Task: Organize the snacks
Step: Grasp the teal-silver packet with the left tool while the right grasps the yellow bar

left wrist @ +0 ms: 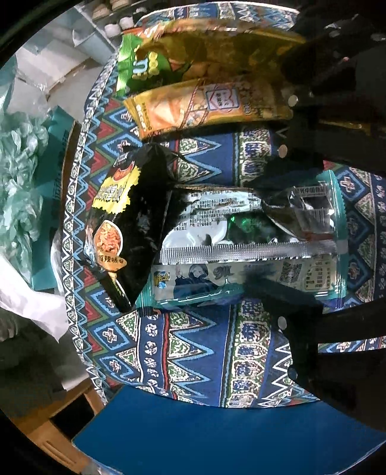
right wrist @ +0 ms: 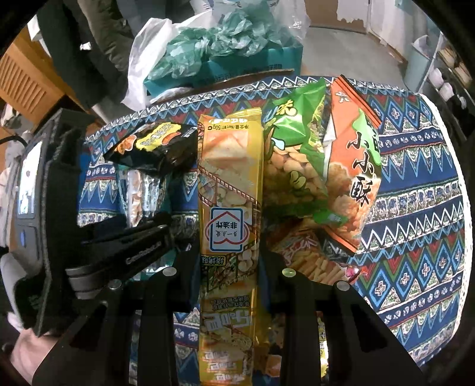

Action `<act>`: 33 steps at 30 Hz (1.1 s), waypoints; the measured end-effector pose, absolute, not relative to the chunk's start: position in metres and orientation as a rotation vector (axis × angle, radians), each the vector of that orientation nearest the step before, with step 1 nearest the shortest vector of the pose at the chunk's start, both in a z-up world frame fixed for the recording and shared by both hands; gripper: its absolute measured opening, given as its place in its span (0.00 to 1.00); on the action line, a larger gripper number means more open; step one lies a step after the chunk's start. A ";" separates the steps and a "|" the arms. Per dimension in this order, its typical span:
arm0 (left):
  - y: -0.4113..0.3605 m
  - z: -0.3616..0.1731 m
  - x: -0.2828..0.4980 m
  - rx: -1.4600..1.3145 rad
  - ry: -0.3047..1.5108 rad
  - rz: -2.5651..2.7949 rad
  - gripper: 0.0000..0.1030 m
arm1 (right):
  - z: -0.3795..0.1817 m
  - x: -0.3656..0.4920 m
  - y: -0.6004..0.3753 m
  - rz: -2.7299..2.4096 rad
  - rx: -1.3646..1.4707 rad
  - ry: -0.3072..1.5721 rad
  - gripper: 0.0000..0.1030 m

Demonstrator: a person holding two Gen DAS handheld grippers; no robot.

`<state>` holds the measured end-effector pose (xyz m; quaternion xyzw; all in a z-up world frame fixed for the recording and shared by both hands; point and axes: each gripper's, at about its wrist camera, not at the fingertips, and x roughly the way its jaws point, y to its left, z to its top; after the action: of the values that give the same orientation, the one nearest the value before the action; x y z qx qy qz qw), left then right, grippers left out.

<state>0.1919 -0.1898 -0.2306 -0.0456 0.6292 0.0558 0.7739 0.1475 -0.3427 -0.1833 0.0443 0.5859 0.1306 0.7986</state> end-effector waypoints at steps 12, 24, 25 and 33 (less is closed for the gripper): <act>-0.139 -0.211 0.145 -0.159 1.367 0.082 0.51 | -0.181 0.145 -0.324 0.304 0.059 1.250 0.28; -0.104 -0.177 0.109 -0.180 1.299 0.083 0.51 | -0.170 0.133 -0.298 0.352 0.026 1.236 0.28; -0.101 -0.175 0.108 -0.182 1.293 0.082 0.51 | -0.169 0.132 -0.296 0.355 0.024 1.234 0.28; -0.091 -0.141 0.087 -0.188 1.215 0.078 0.51 | -0.156 0.125 -0.281 0.383 0.009 1.209 0.28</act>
<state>0.0865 -0.0912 -0.1415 -0.0880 0.5697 0.0364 0.8163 0.1252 -0.2806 -0.1556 0.0042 0.5649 0.1790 0.8055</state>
